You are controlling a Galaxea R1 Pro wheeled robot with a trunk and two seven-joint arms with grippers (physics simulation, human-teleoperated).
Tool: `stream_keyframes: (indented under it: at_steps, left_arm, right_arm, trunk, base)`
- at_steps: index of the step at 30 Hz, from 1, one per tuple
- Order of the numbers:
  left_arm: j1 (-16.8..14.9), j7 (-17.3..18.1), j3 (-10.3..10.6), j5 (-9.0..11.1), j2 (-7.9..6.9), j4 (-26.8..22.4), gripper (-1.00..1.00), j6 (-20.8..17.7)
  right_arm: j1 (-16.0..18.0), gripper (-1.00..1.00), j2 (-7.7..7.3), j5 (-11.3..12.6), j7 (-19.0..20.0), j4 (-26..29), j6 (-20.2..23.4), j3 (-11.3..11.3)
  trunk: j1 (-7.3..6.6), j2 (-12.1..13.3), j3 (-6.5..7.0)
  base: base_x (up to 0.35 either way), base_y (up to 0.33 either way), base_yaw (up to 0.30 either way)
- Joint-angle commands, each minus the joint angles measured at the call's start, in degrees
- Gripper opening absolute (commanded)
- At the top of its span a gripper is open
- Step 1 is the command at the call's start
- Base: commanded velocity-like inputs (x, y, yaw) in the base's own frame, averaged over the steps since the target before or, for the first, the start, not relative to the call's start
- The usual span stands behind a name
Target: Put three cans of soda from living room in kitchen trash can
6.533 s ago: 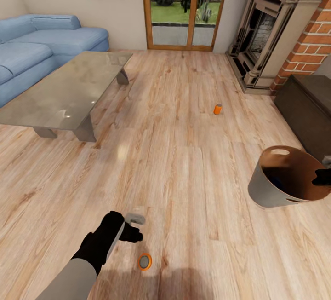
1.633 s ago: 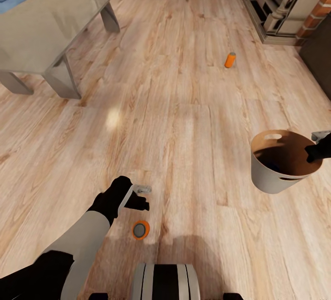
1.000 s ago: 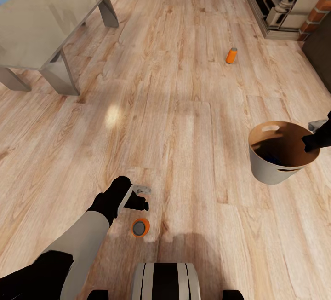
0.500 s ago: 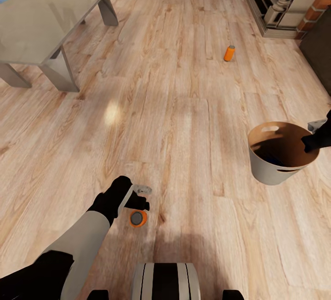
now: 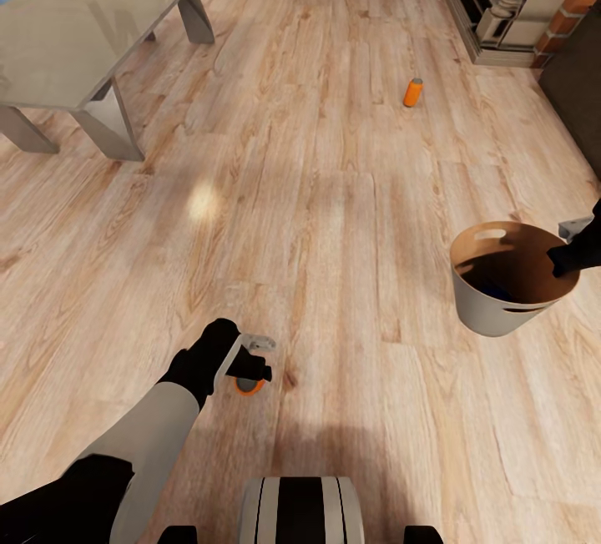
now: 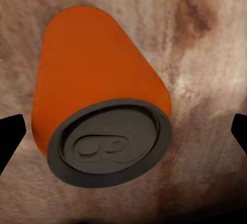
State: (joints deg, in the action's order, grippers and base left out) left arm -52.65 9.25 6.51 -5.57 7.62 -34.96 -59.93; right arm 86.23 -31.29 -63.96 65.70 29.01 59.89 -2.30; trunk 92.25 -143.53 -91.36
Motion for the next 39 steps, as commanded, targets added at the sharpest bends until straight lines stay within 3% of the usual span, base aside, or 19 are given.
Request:
stream_keyframes:
  at_steps: [1, 39]
  left_arm:
    - [0.0, 0.0, 0.0, 0.0, -0.01, -0.1, 1.00, 0.0]
    - [0.0, -0.1, 0.0, 0.0, -0.21, -0.3, 1.00, 0.3]
  right_arm:
    - [0.0, -1.00, 0.00, 0.2, 0.0, 0.0, 0.1, 0.0]
    - [-0.4, -1.00, 0.00, 0.2, 0.0, 0.0, 0.1, 0.0]
  trunk:
    - [-0.01, 0.0, 0.00]
    - [-0.01, 0.0, 0.00]
  base:
    - [-0.009, -0.003, 0.000]
    - [0.016, 0.024, 0.000]
